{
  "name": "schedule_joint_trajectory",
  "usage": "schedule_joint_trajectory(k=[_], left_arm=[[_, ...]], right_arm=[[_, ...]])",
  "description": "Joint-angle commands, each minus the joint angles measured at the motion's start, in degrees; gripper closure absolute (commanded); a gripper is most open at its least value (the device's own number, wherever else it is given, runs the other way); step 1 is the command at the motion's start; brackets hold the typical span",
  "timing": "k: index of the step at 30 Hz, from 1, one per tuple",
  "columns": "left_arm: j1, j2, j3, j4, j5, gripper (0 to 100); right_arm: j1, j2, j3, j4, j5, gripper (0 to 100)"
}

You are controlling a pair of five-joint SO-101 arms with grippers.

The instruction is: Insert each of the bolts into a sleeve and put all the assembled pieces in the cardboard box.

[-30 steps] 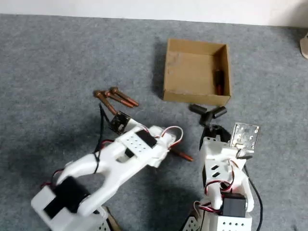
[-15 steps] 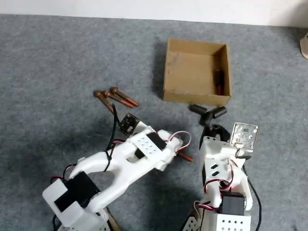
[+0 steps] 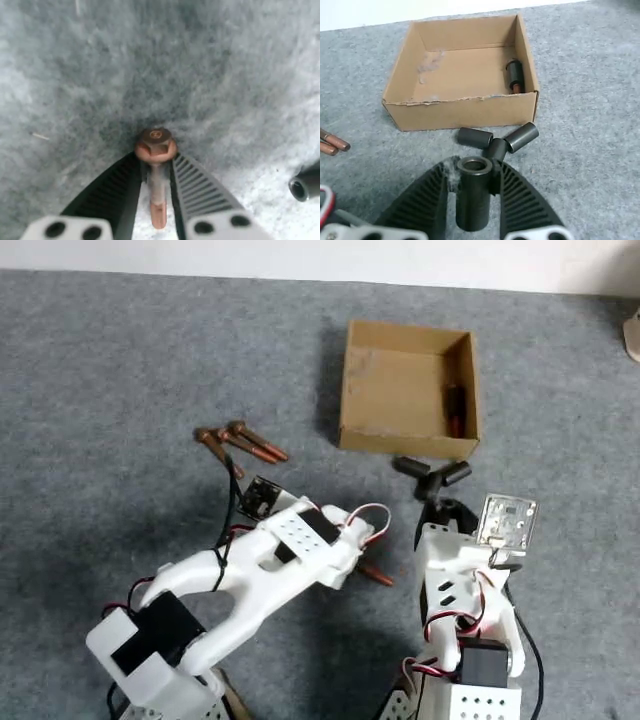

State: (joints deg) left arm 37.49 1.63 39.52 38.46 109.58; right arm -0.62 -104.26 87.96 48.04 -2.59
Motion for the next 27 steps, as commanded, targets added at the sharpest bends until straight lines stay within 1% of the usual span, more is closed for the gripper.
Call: schedule_joint_trajectory(k=[1, 3, 4, 8, 10, 12, 14, 16, 18, 23, 25, 26, 27], left_arm=[[-1.5, 0.0, -1.6, -0.5, 0.9, 99], [-1.7, -0.7, -1.5, 0.2, 0.8, 99], [-1.8, -0.8, -2.0, 2.0, 0.7, 99], [-1.4, -5.7, -5.1, 13.4, 0.5, 99], [-1.3, -10.1, -6.3, 18.0, -1.3, 99], [-1.5, -14.9, -6.5, 21.0, -3.8, 99], [-1.9, -19.7, -6.4, 23.4, -7.8, 99], [-2.7, -24.0, -6.4, 26.1, -11.7, 99], [-3.3, -27.8, -6.4, 28.2, -16.9, 99], [-6.1, -35.3, -6.4, 32.3, -34.1, 99], [-7.8, -37.7, -6.5, 34.3, -39.6, 99], [-8.7, -38.5, -6.5, 34.7, -41.6, 99], [-9.8, -39.5, -6.6, 34.6, -42.0, 99]], right_arm=[[0.6, -0.8, -0.7, -1.5, 0.6, 99.5], [0.6, -0.8, -1.0, -1.5, 0.4, 99.5], [0.6, -0.8, -1.2, -1.5, 0.3, 99.5], [0.5, -0.8, -1.2, -1.3, 0.2, 99.5], [0.4, -0.8, -1.2, -1.3, 0.2, 99.5], [0.2, -0.8, -1.2, -1.3, 0.1, 99.5], [-0.2, -0.8, -1.3, -1.3, 0.1, 99.5], [-2.3, -0.8, -1.3, -1.3, 0.1, 99.5], [-6.4, -0.8, -1.4, -1.3, 0.1, 99.5], [-17.2, -0.8, -2.3, -2.8, 0.6, 99.5], [-18.6, -0.8, -3.6, -4.8, 0.7, 99.5], [-18.9, -0.8, -4.6, -6.4, 0.7, 99.5], [-18.9, -0.8, -5.5, -8.7, 0.7, 99.5]])
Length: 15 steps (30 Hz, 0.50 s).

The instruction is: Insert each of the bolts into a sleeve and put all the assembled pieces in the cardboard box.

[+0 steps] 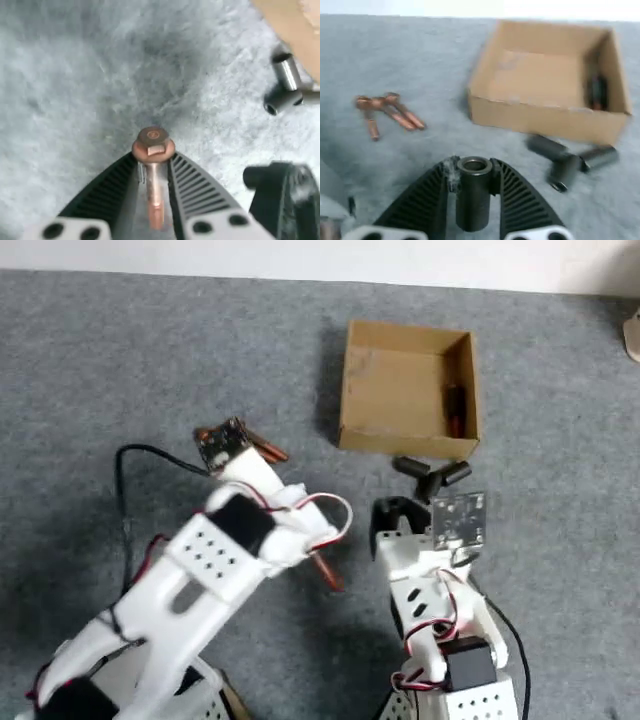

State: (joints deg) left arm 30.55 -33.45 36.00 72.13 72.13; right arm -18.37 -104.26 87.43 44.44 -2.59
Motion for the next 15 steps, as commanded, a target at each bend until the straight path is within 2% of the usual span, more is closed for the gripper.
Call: schedule_joint_trajectory(k=[1, 4, 8, 11, 15], left_arm=[[-4.2, -5.5, -3.1, 0.9, -4.4, 99], [-10.2, -7.7, -3.1, -3.6, -4.4, 99], [-18.4, -8.6, -1.2, -12.6, -4.3, 99], [-19.1, -8.7, 2.5, -15.6, -4.7, 99], [-17.5, -8.7, 5.5, -22.0, -9.8, 99]], right_arm=[[-1.2, -0.8, -5.3, -7.7, 0.7, 99.5], [-0.9, -0.8, -5.0, -16.4, 5.8, 99.5], [-1.3, -0.8, 6.7, -26.9, 8.6, 99.5], [-2.3, -0.7, 16.9, -36.2, 8.8, 99.5], [-5.0, -0.8, 15.5, -36.4, 5.5, 99.5]])
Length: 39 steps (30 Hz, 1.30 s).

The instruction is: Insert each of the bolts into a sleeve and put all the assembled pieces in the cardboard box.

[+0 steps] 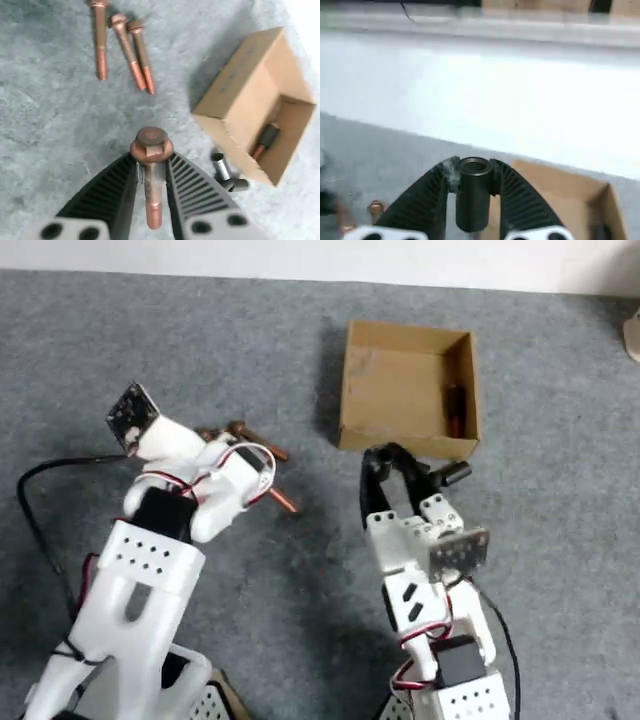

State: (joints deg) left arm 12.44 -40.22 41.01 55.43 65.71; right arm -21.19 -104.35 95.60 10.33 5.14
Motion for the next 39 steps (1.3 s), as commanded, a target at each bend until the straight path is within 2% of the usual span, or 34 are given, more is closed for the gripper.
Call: schedule_joint_trajectory(k=[1, 5, 10, 14, 17, 22, 28, 36, 39], left_arm=[[0.6, -1.9, 1.3, -7.2, -4.7, 99], [0.2, -1.9, 4.6, -18.3, -10.4, 99], [0.7, -2.0, 8.0, -37.4, -31.5, 99], [1.3, -1.9, 8.0, -45.8, -37.8, 99], [4.5, -1.9, 7.9, -48.1, -42.7, 99], [13.9, -1.9, 7.9, -48.4, -51.4, 99], [17.8, -1.8, 8.1, -50.9, -58.3, 99], [18.1, -4.3, 9.0, -51.0, -58.6, 99], [17.8, -8.8, 9.1, -50.6, -54.2, 99]], right_arm=[[-3.2, -0.7, 6.7, -2.0, -4.0, 99.5], [-6.7, -0.3, 6.5, -1.3, -7.3, 99.5], [-7.5, -0.7, 6.5, 5.4, -7.3, 99.5], [-7.5, -0.7, 6.5, 6.2, -7.5, 99.5], [-7.5, -0.5, 6.5, 6.2, -7.5, 99.5], [-7.5, -0.3, 6.5, 6.3, -7.1, 99.5], [-7.6, -0.3, 6.6, 8.1, -7.1, 99.5], [-7.6, -0.3, 6.6, 8.7, -7.1, 99.5], [-7.6, -0.3, 6.6, 8.7, -7.0, 99.5]])
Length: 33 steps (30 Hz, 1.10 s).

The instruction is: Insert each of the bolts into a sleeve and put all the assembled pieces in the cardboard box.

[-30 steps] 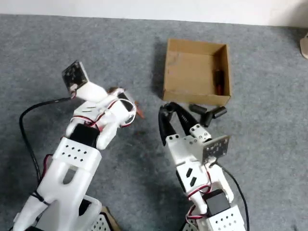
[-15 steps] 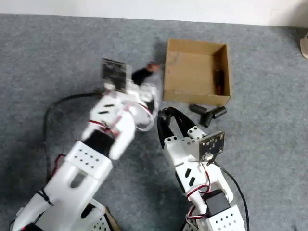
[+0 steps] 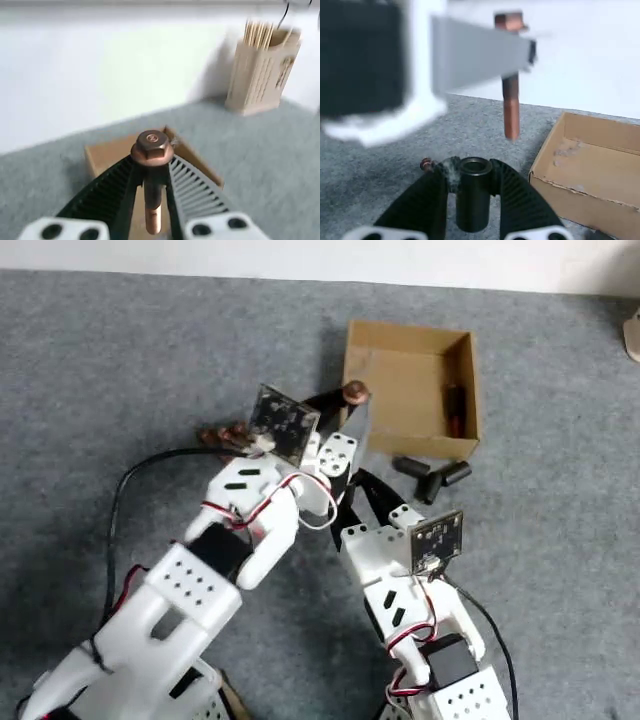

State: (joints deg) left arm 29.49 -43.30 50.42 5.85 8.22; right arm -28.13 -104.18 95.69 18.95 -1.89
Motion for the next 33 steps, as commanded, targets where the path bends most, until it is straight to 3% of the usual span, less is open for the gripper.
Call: schedule_joint_trajectory(k=[1, 6, 25, 33], left_arm=[[0.7, -7.3, -0.3, 0.4, 4.7, 99], [1.0, -12.4, -0.4, 9.0, 6.0, 99], [4.1, -13.1, 2.7, 13.2, 9.2, 99], [3.9, -13.1, -0.7, 20.3, 9.2, 99]], right_arm=[[-0.7, -0.5, 6.5, 0.1, 0.0, 99.5], [-0.7, -0.5, 6.5, 0.1, 0.0, 99.5], [-0.7, -0.5, 6.5, 1.6, 2.6, 99.5], [-0.7, -0.5, 6.5, 1.6, 2.6, 99.5]])
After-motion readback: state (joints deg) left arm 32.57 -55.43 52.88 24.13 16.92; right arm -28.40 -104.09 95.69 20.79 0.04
